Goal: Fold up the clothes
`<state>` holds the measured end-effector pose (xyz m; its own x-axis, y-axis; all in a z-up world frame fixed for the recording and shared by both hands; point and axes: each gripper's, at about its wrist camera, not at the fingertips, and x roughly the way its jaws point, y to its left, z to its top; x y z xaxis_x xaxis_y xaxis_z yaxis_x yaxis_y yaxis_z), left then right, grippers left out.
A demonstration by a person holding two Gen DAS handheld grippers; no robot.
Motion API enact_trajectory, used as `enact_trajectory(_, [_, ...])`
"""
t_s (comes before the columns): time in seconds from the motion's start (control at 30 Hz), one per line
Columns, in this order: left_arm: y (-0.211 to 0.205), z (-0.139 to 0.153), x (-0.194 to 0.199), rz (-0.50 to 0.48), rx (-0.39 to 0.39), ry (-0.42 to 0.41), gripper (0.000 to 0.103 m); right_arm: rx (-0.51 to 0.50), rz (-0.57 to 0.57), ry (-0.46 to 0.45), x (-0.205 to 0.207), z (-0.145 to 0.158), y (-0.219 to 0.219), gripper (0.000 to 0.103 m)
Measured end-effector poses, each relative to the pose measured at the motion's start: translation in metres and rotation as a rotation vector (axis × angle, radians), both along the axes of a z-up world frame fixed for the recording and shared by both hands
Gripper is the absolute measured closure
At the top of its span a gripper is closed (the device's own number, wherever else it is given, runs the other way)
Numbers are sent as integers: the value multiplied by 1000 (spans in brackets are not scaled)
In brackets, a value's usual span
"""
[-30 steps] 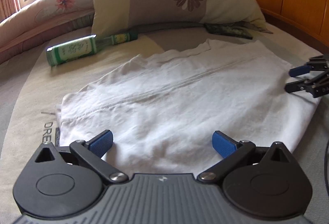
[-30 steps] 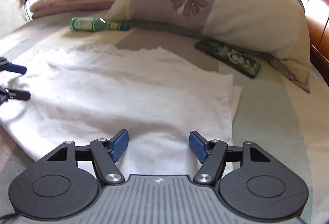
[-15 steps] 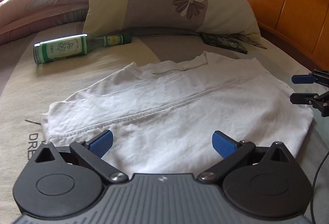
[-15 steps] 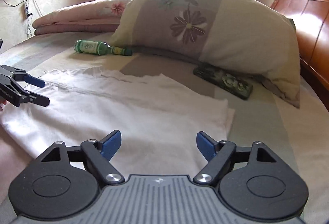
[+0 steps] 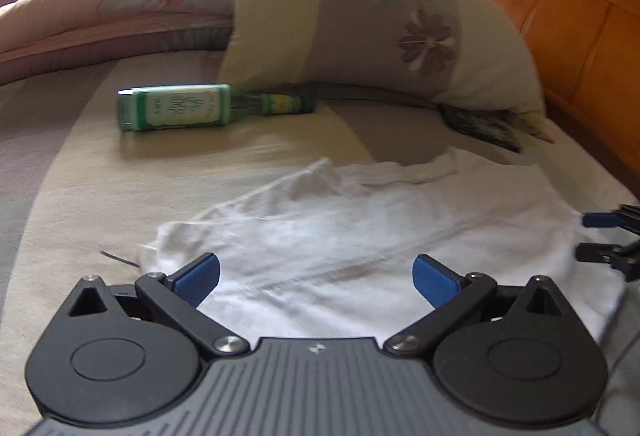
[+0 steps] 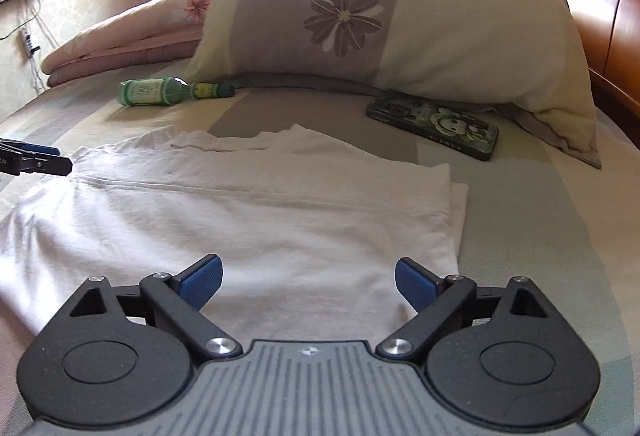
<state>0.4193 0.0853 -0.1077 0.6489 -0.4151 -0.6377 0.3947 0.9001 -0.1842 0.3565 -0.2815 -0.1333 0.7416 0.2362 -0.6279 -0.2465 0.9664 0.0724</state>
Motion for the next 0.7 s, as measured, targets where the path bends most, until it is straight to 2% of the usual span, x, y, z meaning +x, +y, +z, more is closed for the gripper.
enact_trajectory(0.1, [-3,-11,-27,-89,-28,68,1,-6,37,-16,-10,2,7,6])
enact_trajectory(0.2, [7,-24,-48,-57,3,103,1,-23,0,7,-14,-6,1,6])
enact_trajectory(0.3, [16,-16,-69,-39,19,94,1,-7,-60,42,-21,-13,-18,6])
enact_trajectory(0.4, [12,-10,-83,-40,33,94,1,50,-53,15,-37,-1,-20,5])
enact_trajectory(0.53, [2,-15,-97,-58,39,114,1,191,85,39,-51,8,-1,2])
enact_trajectory(0.6, [0,-19,-104,-51,45,131,1,177,114,57,-56,3,6,2])
enact_trajectory(0.7, [15,-20,-117,-1,39,141,1,109,54,96,-61,-6,-4,2])
